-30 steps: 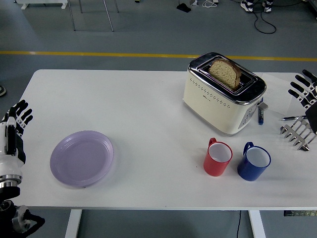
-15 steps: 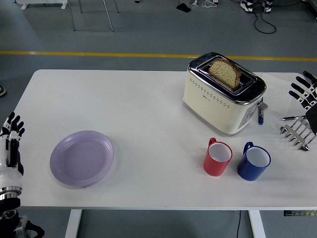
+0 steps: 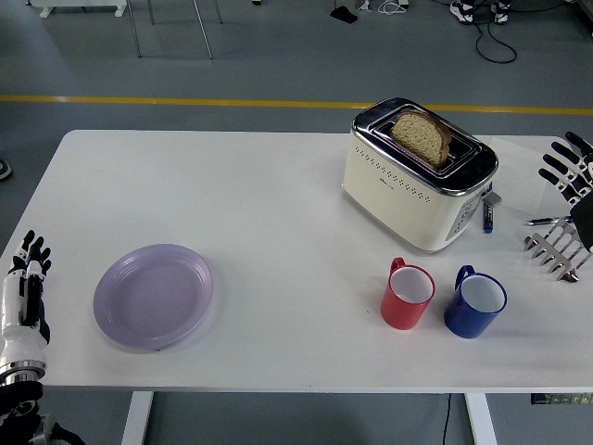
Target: Push plate across desktop,pick up the break from the machine,place the break in the plate
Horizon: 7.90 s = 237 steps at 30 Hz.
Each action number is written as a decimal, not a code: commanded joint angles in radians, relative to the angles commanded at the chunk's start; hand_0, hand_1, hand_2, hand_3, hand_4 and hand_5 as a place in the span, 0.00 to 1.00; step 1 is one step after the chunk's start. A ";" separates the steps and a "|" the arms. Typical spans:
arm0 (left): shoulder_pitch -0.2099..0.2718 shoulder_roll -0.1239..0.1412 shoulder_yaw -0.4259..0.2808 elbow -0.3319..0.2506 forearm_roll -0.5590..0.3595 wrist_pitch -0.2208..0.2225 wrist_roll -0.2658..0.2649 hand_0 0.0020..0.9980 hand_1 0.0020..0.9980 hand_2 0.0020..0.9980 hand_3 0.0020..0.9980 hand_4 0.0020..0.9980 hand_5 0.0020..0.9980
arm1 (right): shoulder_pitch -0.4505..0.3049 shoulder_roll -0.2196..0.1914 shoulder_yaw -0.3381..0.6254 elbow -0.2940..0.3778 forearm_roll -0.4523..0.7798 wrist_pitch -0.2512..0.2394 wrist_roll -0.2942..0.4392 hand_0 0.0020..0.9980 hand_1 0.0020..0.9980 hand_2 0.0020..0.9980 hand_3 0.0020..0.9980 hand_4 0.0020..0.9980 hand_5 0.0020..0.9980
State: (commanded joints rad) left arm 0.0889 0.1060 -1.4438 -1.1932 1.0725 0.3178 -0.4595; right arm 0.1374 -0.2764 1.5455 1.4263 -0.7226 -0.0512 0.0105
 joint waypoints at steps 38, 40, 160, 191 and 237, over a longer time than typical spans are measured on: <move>-0.013 0.004 0.031 0.076 -0.004 -0.041 0.005 0.92 0.94 1.00 1.00 0.56 1.00 | 0.022 0.003 0.011 0.002 0.000 0.000 -0.001 0.83 0.77 0.77 0.77 0.48 0.56; -0.018 0.005 0.034 0.094 0.002 -0.045 0.001 0.92 0.94 1.00 1.00 0.56 1.00 | 0.024 0.004 0.011 0.002 -0.001 0.000 -0.001 0.83 0.77 0.77 0.77 0.48 0.56; -0.163 -0.033 0.492 0.210 -0.082 -0.086 -0.089 0.87 0.90 0.96 0.94 0.56 1.00 | 0.021 0.019 -0.056 -0.011 -0.003 0.006 0.000 0.83 0.76 0.75 0.76 0.48 0.55; -0.185 -0.036 0.526 0.190 -0.110 -0.093 -0.099 0.86 0.89 0.96 0.93 0.55 1.00 | 0.027 0.025 -0.065 -0.013 -0.005 0.007 0.000 0.83 0.76 0.75 0.76 0.48 0.55; -0.236 -0.044 0.558 0.194 -0.151 -0.105 -0.108 0.85 0.87 0.94 0.92 0.55 1.00 | 0.033 0.036 -0.056 -0.013 -0.006 0.005 0.001 0.83 0.76 0.74 0.76 0.48 0.55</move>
State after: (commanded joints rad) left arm -0.1472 0.0616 -0.8857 -0.9989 0.9216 0.2131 -0.5676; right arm 0.1701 -0.2406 1.4899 1.4135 -0.7285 -0.0458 0.0113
